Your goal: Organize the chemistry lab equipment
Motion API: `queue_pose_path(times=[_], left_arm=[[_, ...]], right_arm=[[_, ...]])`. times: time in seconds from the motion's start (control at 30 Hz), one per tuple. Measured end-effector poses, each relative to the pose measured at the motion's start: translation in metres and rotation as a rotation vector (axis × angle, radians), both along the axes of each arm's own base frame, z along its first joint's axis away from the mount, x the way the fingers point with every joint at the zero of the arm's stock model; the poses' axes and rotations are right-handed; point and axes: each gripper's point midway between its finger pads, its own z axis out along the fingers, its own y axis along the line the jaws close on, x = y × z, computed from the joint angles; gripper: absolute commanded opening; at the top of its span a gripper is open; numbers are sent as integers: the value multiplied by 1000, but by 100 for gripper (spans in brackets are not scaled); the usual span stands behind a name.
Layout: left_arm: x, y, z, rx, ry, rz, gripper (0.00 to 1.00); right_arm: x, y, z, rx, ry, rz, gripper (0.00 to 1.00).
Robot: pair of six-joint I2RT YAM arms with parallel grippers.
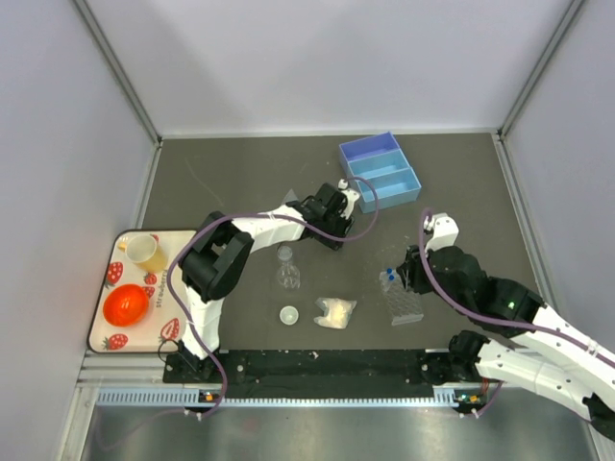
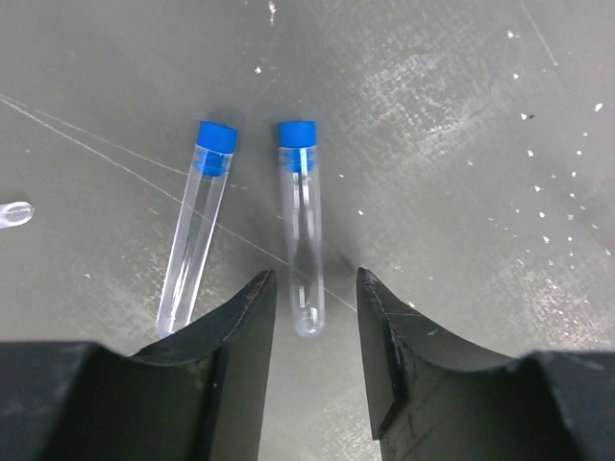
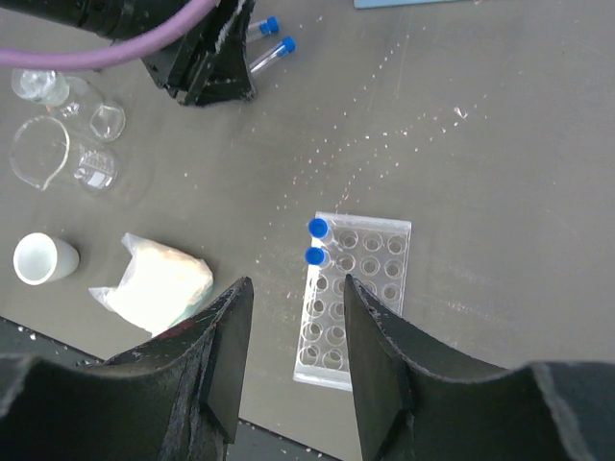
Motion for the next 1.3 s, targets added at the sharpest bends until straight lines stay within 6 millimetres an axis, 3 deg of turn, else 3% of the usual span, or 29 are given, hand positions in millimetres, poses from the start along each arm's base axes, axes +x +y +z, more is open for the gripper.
queue_pose_path(times=[0.17,0.37,0.67,0.83,0.93,1.1,1.3], left_arm=[[1,4,-1,24,-4,40,26],[3,14,-2,69,-8,97,0],[-8,13,-2,109,-5,108,0],[-48,5,5,106,67,18,0],[-82,-2,23,41,125,-66,0],[-130,-15,76,-136,154,-210,0],[-179,-6,127,-345,163,-347,0]], right_arm=[[-3,-1,-4,-3,10,9,42],[-5,0,-2,11,8,17,41],[-7,2,-2,25,16,27,41],[-7,4,-3,26,21,34,40],[-11,7,-3,33,33,57,40],[-21,18,-5,47,64,146,42],[-42,37,2,114,95,303,44]])
